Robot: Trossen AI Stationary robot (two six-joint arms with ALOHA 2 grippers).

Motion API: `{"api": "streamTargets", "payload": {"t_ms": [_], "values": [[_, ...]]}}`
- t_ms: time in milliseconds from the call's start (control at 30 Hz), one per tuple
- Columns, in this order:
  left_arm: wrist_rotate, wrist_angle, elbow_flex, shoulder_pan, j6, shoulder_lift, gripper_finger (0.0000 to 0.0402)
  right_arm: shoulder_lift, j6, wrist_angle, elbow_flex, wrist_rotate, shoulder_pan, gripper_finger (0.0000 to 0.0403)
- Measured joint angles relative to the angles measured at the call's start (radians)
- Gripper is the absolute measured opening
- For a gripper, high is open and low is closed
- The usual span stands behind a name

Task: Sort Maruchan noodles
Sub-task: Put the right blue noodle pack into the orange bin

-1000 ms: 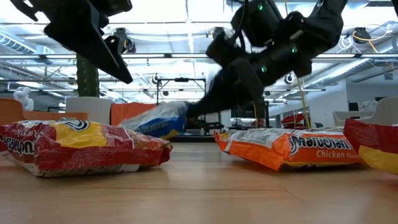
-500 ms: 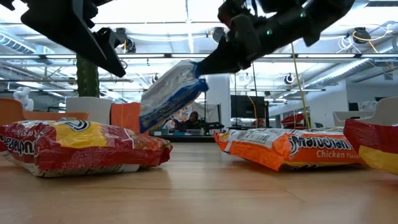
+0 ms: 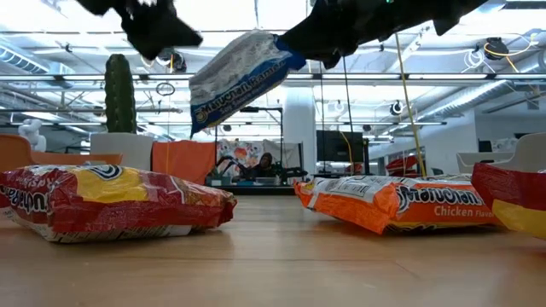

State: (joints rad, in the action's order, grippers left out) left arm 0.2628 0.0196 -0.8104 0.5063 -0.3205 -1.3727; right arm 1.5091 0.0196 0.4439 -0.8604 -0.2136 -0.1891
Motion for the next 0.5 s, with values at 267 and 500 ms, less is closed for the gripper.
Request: {"api": "streamTargets", "payload": {"t_ms": [267,500], "values": [[-0.002,0.105,0.000,0.080,0.137,0.000,0.0266,0.000,-0.126,0.000,0.000,-0.054,-0.038,0.0000],[0.136,0.135,0.000,0.105,0.346,0.000,0.0266,0.000,-0.201,0.009,0.000,-0.098,-0.033,0.0000]]}}
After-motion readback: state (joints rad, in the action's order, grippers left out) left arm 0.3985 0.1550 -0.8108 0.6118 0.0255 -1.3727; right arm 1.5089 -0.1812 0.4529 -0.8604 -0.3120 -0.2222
